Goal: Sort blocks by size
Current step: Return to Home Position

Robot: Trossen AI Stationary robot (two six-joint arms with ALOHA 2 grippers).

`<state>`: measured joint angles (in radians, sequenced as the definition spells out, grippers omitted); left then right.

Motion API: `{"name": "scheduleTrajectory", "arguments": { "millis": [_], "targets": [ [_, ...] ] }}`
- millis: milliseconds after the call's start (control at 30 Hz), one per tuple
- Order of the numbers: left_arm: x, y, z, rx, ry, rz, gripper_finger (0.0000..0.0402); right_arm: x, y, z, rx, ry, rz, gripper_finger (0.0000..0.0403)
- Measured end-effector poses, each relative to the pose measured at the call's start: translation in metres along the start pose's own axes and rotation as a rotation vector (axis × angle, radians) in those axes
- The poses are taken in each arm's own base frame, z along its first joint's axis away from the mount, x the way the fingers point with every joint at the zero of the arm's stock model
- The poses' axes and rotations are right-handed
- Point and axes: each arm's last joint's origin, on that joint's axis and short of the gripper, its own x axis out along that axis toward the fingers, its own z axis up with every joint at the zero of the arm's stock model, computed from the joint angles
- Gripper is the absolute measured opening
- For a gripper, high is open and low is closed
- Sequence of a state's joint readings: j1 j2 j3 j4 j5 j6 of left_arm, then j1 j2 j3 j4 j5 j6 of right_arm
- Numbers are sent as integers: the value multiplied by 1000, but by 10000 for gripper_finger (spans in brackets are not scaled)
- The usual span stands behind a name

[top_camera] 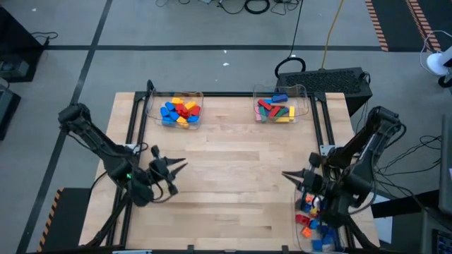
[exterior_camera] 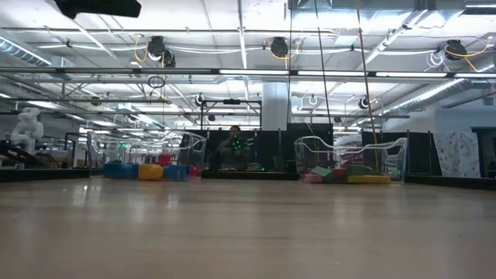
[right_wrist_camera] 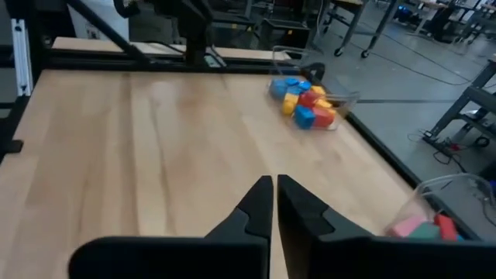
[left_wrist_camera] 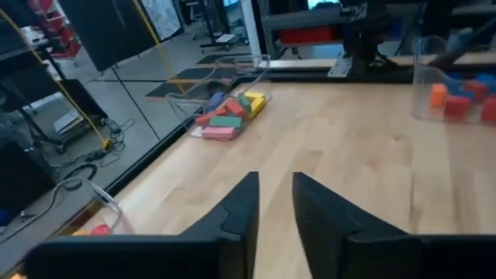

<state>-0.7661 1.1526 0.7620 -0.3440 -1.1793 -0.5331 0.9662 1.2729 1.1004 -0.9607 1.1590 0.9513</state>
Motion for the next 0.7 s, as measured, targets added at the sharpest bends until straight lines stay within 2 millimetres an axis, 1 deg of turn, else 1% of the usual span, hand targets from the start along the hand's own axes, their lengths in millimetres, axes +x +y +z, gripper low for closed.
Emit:
{"name": "scheduleTrajectory", "arguments": {
  "millis": [133, 267, 400, 533, 633, 700],
  "targets": [
    [3, 21, 5, -10, -25, -54, 40, -1, -16, 11, 0, -10, -7, 1],
    [14, 37, 5, -38, -102, -138, 8, 0, -28, 18, -22, -11, -20, 1],
    [28, 49, 4, -54, -213, -229, 5, 7, -38, 19, -29, -10, -45, 0],
    [45, 61, 1, -60, -228, -269, 6, 24, -51, 9, -3, 16, -21, 0],
    [54, 69, 0, -62, -223, -276, 6, 39, -60, 1, 26, -7, 48, 0],
    [58, 73, 0, -63, -220, -267, 6, 48, -67, -2, 52, -60, 106, 0]
  ]
}}
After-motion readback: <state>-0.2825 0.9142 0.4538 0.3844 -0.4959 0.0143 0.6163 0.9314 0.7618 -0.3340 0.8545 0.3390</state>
